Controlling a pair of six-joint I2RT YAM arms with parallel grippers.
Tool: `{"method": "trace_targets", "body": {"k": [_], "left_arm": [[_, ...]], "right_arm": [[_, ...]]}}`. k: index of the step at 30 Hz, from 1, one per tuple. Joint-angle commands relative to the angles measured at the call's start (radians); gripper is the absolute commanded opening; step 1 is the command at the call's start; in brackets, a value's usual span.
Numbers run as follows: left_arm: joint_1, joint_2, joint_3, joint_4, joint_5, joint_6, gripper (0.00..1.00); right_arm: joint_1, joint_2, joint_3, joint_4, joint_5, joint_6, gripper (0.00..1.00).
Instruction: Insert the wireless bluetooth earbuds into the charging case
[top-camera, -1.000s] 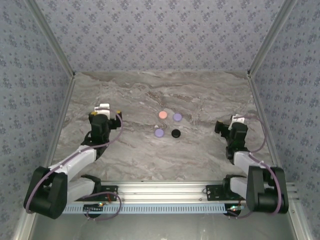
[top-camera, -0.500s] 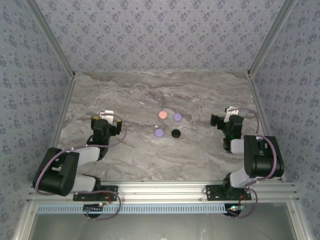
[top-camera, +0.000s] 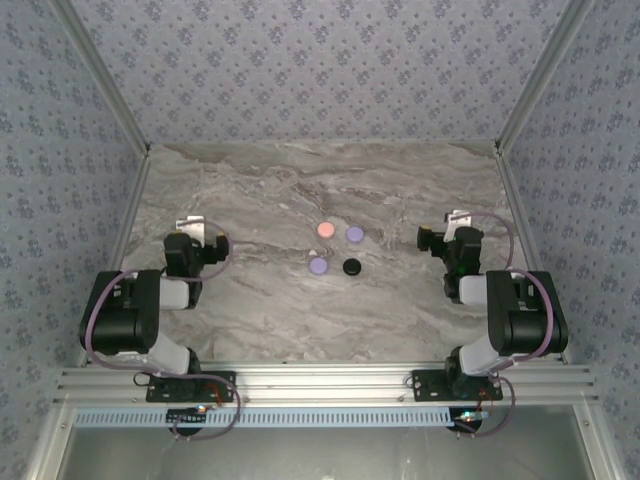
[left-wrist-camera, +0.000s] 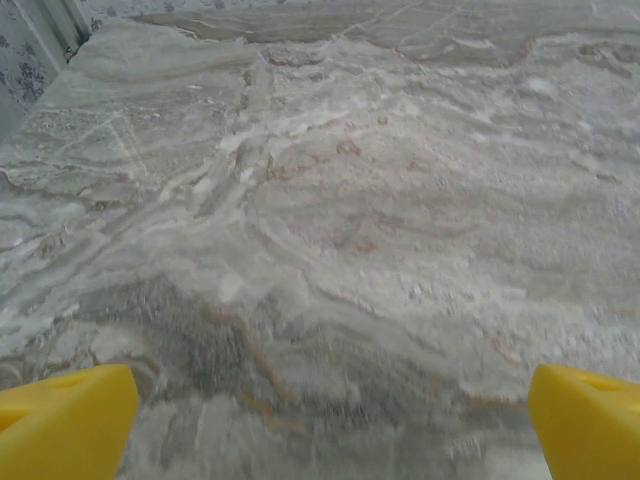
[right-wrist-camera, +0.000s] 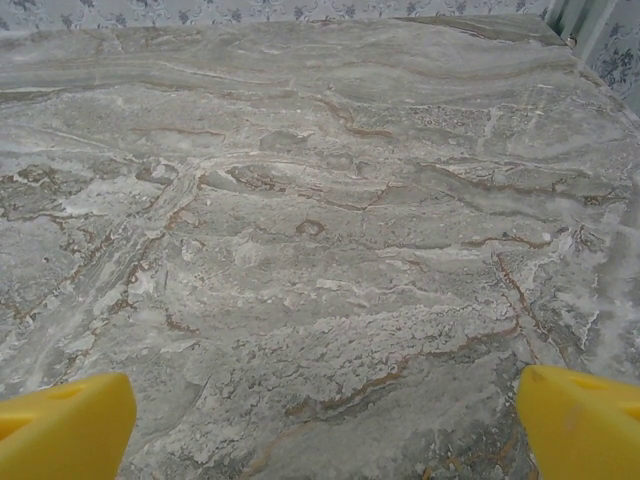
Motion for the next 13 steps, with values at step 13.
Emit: {"method": "trace_targets", "body": {"k": [13], "left_arm": [[0.022, -0.002, 0.056, -0.054, 0.02, -0.061, 0.99]], "right_arm": [[-0.001, 0.008, 0.022, -0.017, 0.003, -0.018, 1.0]]}}
